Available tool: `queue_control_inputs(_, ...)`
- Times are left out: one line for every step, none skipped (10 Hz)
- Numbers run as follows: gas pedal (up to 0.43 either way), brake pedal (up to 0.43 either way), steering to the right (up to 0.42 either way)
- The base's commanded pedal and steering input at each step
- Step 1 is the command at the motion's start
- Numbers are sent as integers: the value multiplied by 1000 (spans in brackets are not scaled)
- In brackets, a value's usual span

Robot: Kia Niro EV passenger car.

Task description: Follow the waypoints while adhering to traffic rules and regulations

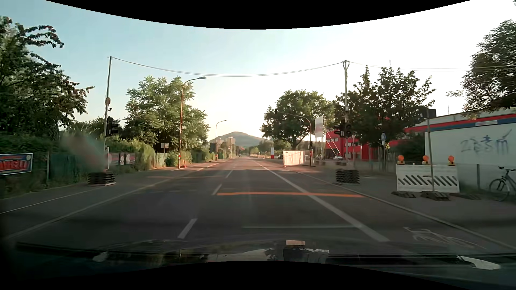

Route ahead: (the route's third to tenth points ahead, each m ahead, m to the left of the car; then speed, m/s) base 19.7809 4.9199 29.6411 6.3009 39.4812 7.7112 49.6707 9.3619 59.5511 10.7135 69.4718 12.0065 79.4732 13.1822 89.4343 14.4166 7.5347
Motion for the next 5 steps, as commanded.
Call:
queue_control_inputs(110, 0, -54)
queue_control_inputs(110, 0, -54)
queue_control_inputs(110, 0, -52)
queue_control_inputs(110, 0, -52)
queue_control_inputs(110, 0, -52)
